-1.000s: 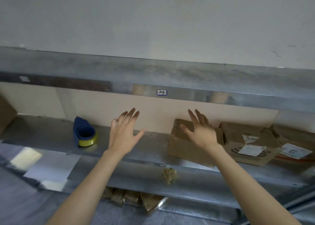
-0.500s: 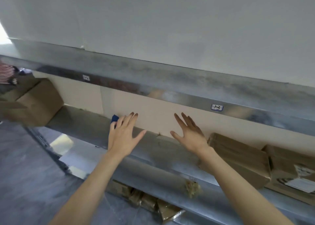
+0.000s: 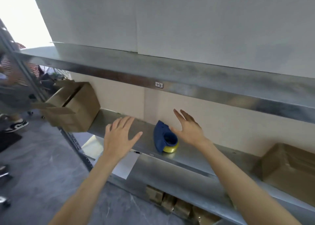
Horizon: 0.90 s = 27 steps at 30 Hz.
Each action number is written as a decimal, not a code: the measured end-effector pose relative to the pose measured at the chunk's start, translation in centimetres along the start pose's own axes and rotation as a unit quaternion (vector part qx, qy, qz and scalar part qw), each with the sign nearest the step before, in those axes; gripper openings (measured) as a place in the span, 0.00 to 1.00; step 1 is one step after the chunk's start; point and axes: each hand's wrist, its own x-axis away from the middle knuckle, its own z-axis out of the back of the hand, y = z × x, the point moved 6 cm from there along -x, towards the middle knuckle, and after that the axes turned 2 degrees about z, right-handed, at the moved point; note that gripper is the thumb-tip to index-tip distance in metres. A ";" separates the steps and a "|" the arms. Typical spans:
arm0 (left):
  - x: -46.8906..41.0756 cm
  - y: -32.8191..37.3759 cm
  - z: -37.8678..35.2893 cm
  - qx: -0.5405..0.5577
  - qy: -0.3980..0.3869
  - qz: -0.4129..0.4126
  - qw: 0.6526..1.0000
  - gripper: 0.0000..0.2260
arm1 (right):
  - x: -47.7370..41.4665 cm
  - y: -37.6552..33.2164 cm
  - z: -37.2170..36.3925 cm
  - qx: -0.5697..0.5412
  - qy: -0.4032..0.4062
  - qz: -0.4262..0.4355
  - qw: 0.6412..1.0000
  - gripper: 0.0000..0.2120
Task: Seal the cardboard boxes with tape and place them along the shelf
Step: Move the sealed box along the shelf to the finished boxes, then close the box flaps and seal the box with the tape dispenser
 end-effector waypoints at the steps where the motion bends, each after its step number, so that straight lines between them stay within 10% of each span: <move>1: -0.3 -1.4 0.0 0.004 -0.003 0.001 1.000 0.35 | -0.6 -1.0 -0.4 -0.005 0.003 -0.001 1.000 0.36; 27: -11.0 -18.6 -2.2 0.028 0.032 0.108 0.993 0.32 | -19.5 -18.1 -7.9 0.006 -0.064 0.106 0.992 0.35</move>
